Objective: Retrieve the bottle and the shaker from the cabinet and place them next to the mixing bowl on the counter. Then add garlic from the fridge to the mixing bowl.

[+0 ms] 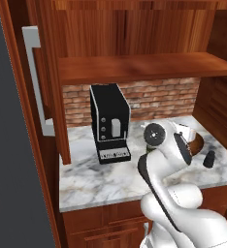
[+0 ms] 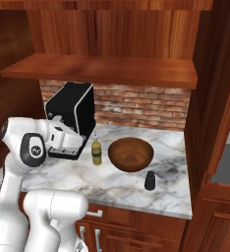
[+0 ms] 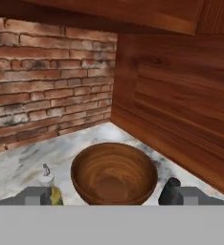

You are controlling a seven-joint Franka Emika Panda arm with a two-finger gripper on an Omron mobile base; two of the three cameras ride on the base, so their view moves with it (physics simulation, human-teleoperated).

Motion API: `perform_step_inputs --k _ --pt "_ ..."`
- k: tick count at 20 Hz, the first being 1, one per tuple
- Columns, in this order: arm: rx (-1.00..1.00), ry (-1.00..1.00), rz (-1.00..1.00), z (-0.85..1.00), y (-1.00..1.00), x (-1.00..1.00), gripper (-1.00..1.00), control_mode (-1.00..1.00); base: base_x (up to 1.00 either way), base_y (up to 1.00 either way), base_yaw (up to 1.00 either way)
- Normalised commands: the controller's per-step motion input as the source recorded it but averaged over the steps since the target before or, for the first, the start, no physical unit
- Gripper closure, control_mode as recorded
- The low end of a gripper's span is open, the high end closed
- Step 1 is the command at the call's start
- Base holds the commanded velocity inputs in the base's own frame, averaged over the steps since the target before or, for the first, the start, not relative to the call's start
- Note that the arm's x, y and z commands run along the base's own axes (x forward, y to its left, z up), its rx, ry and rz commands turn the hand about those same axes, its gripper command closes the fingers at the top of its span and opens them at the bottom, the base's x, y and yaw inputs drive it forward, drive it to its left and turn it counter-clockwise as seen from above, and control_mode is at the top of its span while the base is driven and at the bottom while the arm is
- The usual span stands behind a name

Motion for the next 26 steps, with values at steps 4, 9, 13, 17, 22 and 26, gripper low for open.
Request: perform_step_inputs --k 4,9,13,17,22,26 --pt "0.07 0.01 0.19 0.45 -0.06 -0.73 -1.00 -1.00 0.00 0.00 0.00" --pt "0.07 0.05 0.23 0.50 -0.01 -0.59 -1.00 -1.00 0.00 0.00 0.00" --pt "0.11 0.07 0.26 0.15 -0.02 -0.62 -1.00 -1.00 0.00 0.00 0.00" --pt "0.09 0.09 0.25 0.02 -0.02 -0.57 -1.00 -1.00 0.00 0.00 0.00" --pt "0.06 0.09 0.16 0.19 0.00 -0.52 -1.00 -1.00 0.00 0.00 0.00" --pt "0.04 0.13 0.06 0.34 0.00 -0.24 -1.00 -1.00 0.00 0.00 0.00"
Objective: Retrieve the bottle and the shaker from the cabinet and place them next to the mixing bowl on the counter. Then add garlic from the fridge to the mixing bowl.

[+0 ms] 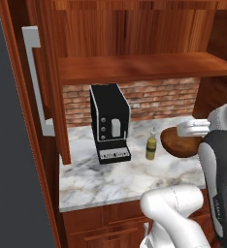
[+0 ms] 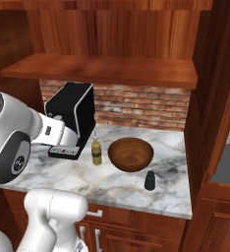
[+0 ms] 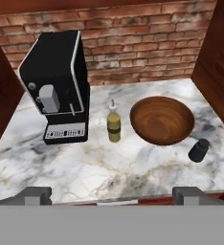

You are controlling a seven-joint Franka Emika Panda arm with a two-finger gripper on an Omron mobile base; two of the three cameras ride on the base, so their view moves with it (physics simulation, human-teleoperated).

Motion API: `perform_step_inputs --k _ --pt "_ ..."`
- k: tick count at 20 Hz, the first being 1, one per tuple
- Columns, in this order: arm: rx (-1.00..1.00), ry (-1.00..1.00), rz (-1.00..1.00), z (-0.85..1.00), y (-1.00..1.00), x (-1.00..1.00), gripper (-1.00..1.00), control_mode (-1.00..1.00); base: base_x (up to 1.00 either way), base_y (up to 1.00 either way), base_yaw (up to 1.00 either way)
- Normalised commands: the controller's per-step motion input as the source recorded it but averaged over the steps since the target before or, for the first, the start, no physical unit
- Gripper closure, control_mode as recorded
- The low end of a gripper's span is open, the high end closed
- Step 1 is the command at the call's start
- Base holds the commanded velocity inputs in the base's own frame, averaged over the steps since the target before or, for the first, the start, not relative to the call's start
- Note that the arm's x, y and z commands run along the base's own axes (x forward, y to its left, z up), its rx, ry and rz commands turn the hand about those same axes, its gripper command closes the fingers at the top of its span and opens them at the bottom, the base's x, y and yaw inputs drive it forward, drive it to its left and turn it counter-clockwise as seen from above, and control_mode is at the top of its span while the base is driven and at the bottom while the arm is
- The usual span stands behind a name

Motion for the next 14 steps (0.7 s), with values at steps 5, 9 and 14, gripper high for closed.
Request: perform_step_inputs --k 5,9,14 --pt "0.00 0.12 0.00 0.14 0.05 0.00 -1.00 -1.00 0.00 0.00 0.00" --pt "-0.03 0.06 0.00 0.00 0.07 -0.06 -1.00 -1.00 0.00 0.00 0.00" --pt "0.00 0.05 0.02 0.00 -0.01 -0.29 -1.00 -1.00 0.00 0.00 0.00"
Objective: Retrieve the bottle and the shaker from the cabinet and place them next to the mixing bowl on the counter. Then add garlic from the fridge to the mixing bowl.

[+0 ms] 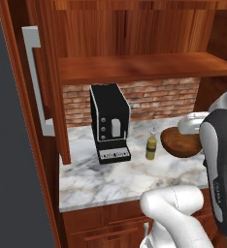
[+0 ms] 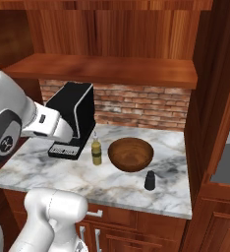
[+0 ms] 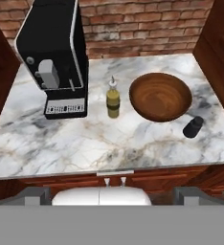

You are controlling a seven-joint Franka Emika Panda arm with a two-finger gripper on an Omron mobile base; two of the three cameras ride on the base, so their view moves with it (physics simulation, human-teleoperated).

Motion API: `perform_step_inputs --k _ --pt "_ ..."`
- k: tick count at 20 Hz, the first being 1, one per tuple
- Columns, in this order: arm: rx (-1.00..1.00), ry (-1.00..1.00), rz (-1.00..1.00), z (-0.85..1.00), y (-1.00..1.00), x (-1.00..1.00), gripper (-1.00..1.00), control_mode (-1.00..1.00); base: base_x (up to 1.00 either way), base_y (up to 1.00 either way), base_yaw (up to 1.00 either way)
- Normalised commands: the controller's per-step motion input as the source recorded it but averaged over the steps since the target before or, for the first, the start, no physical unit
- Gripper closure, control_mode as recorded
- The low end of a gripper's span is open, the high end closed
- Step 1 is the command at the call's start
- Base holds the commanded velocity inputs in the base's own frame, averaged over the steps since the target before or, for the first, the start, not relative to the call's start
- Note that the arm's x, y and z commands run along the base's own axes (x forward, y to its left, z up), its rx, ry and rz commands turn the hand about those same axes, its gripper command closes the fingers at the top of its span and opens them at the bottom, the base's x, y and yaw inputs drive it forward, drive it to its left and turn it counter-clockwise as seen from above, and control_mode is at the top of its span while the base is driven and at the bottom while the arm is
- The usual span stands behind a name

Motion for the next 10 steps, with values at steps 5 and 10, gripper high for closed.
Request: perform_step_inputs --k 5,10 --pt "-0.01 0.01 0.07 0.00 -0.01 -0.41 -1.00 -1.00 0.00 0.00 0.00" --pt "-0.01 0.02 0.00 0.00 0.16 -0.03 -1.00 -1.00 0.00 0.00 0.00"
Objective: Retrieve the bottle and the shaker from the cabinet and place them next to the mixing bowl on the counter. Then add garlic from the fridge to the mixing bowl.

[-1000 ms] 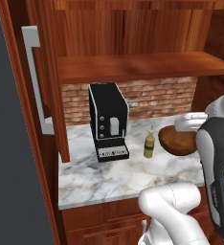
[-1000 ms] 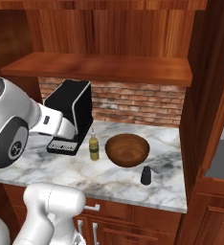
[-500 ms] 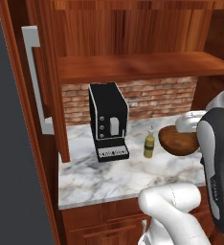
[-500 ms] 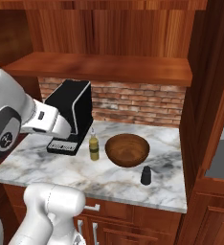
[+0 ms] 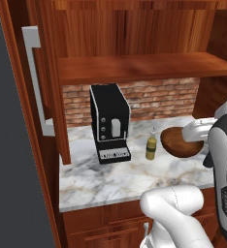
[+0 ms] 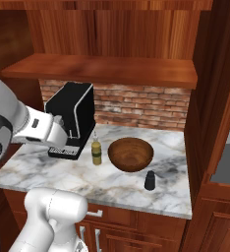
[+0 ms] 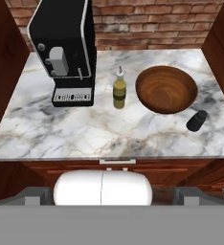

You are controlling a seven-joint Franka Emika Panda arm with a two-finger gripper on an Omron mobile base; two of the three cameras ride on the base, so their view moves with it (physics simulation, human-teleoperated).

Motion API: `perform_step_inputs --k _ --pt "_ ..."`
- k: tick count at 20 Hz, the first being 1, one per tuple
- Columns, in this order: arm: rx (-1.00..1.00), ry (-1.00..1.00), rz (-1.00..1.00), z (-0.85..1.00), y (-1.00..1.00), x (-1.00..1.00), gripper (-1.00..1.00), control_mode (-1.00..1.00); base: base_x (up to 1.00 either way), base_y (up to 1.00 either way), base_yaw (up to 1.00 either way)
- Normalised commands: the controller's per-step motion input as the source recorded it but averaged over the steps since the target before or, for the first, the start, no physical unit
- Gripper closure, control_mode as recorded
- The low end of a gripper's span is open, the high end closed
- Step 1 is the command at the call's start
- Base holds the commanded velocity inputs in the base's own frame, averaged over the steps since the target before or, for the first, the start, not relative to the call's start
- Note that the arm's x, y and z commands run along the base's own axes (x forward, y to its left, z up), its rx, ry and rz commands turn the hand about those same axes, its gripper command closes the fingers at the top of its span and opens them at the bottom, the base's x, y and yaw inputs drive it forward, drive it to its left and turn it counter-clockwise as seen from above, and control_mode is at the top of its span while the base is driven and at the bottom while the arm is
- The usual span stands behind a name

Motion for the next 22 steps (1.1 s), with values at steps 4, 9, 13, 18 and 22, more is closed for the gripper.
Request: perform_step_inputs --k 4,9,13,18,22 --pt "0.00 0.04 0.00 0.00 0.17 0.00 -1.00 -1.00 0.00 0.00 0.00" --pt "0.00 0.00 0.00 0.00 0.00 0.00 -1.00 -1.00 0.00 0.00 0.00" --pt "0.00 0.00 0.00 0.00 0.00 0.00 -1.00 -1.00 0.00 0.00 0.00" --pt "0.00 0.00 0.00 0.00 0.00 0.00 -1.00 1.00 0.00 0.00 0.00" --pt "0.00 0.00 0.00 0.00 0.00 0.00 -1.00 1.00 0.00 0.00 0.00"
